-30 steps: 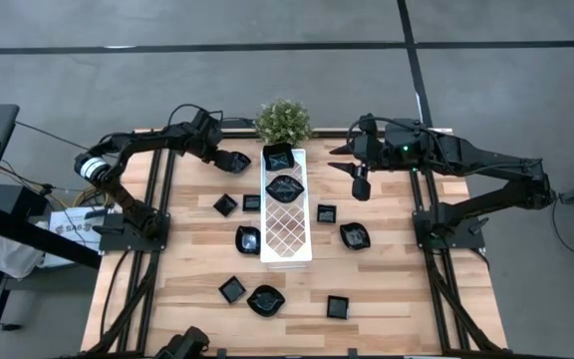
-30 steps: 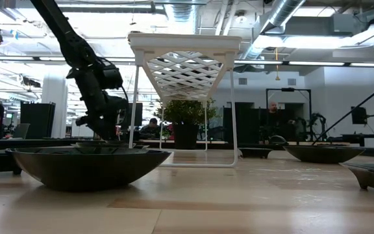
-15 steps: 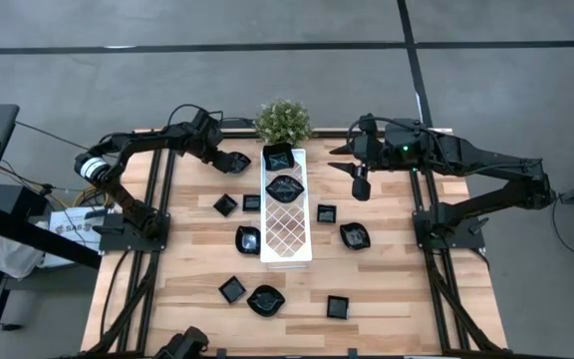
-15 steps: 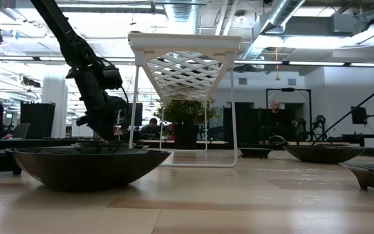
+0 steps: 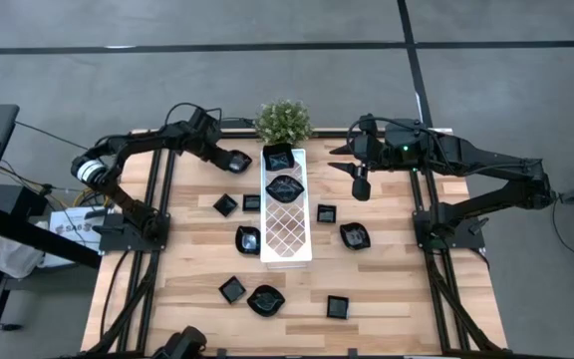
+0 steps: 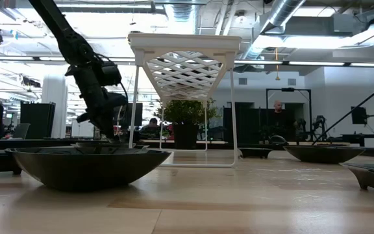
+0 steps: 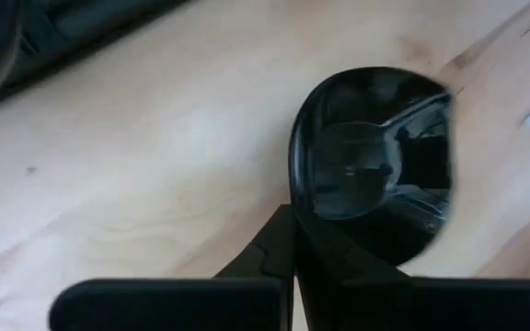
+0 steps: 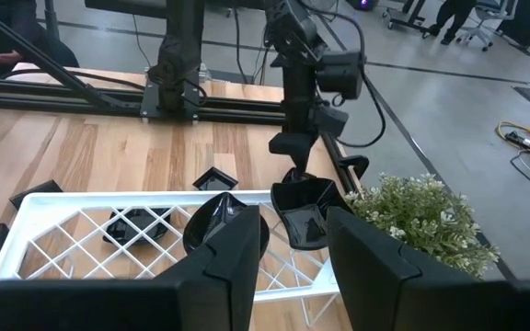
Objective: Pick & Place Mini shaped plates
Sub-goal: Stack the leaf-shaped plate on the other leaf-shaped plate on the shelf
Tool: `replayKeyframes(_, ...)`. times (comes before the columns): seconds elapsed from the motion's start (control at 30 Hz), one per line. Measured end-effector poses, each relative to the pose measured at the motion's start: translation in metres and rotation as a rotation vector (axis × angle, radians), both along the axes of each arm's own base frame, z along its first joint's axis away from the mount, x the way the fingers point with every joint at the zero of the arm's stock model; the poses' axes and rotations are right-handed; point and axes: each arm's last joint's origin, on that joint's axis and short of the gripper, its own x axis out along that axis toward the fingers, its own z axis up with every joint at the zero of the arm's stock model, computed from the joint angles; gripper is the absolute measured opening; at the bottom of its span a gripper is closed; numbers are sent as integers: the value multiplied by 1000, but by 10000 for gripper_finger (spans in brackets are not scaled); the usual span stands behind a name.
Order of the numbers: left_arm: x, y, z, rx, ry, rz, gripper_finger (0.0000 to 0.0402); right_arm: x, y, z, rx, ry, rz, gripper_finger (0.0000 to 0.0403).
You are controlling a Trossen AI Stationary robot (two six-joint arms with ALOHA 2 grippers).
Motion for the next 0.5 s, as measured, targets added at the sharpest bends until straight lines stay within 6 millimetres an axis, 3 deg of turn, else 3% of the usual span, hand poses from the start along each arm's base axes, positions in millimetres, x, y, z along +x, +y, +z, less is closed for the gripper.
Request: replayKeyframes(0.5,-15,-19,81,192,-137,72,3,0,0,0,-9,2,3,121)
